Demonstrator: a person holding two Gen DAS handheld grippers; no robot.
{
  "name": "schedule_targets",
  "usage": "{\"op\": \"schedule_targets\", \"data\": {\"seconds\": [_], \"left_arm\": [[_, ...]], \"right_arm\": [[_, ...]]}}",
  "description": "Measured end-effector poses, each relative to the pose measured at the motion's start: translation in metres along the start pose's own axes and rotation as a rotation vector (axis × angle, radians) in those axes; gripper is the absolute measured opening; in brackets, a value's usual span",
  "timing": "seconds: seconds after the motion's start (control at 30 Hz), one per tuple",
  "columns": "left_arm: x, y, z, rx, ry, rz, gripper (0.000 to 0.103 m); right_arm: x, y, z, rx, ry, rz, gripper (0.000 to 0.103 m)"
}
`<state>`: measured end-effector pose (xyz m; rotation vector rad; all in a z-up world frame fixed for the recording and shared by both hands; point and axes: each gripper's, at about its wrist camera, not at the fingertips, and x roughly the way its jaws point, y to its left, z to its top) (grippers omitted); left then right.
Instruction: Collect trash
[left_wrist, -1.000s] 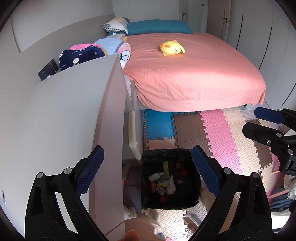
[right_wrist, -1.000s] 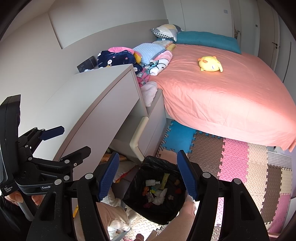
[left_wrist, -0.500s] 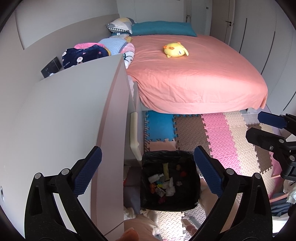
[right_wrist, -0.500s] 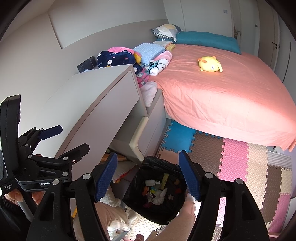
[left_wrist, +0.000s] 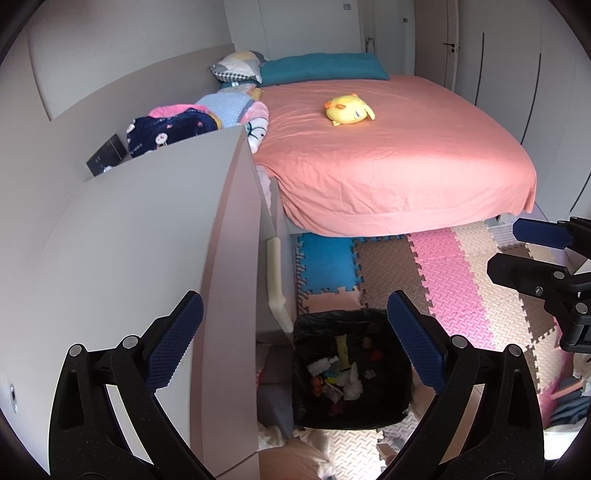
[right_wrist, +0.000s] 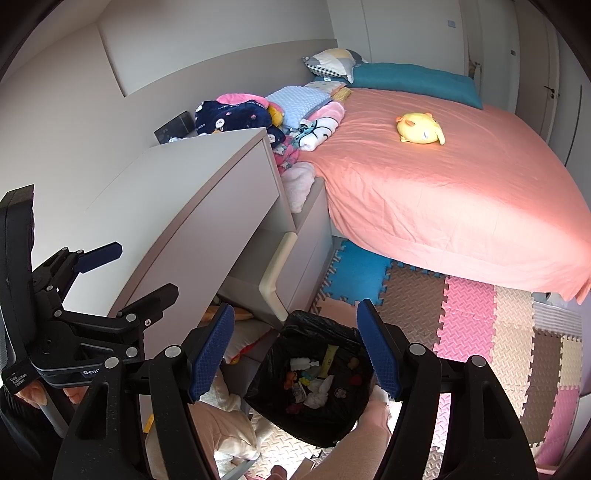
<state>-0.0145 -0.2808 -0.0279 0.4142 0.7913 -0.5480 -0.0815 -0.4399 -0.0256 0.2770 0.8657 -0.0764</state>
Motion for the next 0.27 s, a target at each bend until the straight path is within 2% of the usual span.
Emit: {"op": "schedule_targets", "data": {"seconds": [0.17, 0.27], "left_arm": [[0.0038, 0.0067, 0.0032, -0.041, 0.028, -0.058, 0.096], [0.0023, 0.0073, 0.0006, -0.044, 0.021, -0.057, 0.096]], "right_arm": [[-0.0003, 0.0001, 0.0, -0.001, 0.0, 0.001, 0.07], [-0.0003, 0.0006, 0.0001, -0.003, -0.001, 0.0, 0.07]]}}
